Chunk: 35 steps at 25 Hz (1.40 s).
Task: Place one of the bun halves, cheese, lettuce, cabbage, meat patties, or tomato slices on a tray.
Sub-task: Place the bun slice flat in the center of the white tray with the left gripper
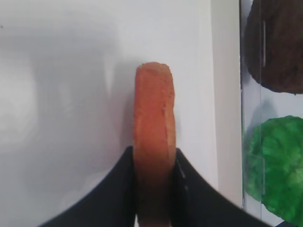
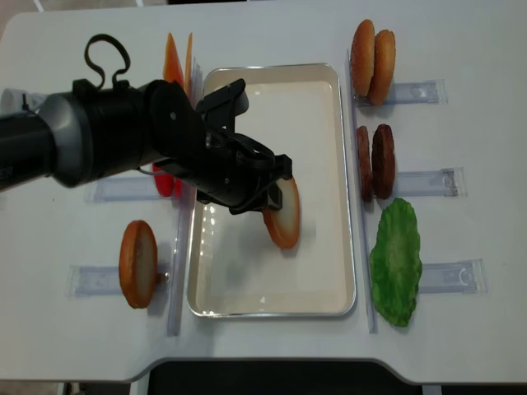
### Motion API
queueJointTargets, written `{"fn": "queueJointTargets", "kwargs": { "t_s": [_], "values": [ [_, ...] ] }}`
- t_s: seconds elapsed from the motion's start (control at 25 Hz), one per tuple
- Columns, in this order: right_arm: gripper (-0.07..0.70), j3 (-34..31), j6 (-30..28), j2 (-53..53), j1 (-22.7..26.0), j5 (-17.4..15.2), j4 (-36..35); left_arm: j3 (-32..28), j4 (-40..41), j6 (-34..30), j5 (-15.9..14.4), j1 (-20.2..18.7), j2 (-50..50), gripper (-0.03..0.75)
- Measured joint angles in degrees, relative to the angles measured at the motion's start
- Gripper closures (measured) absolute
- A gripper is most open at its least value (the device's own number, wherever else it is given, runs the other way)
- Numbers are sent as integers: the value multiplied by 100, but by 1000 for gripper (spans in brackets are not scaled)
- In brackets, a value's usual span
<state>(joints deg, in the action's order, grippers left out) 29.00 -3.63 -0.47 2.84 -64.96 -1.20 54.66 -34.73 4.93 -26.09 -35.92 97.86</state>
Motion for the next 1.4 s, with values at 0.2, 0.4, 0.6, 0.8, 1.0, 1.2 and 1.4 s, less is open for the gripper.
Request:
{"fn": "queueJointTargets", "kwargs": {
  "t_s": [0.2,0.4,0.6,0.8,1.0,1.2,1.4],
  "values": [
    [216,0,0,0,0,0,0,0,-108,-53,0,0,50,580],
    [216,0,0,0,0,0,0,6,-197,-76,-3,-2,189,580],
    [216,0,0,0,0,0,0,6,-213,-80,-3,-2,189,580],
    [216,0,0,0,0,0,0,6,-157,-44,-72,-2,189,580],
    [216,0,0,0,0,0,0,6,54,139,-238,-6,145,494],
    [216,0,0,0,0,0,0,6,586,619,-532,-7,74,344],
    [216,0,0,0,0,0,0,1,1062,1037,-683,16,-81,288]
  ]
}}
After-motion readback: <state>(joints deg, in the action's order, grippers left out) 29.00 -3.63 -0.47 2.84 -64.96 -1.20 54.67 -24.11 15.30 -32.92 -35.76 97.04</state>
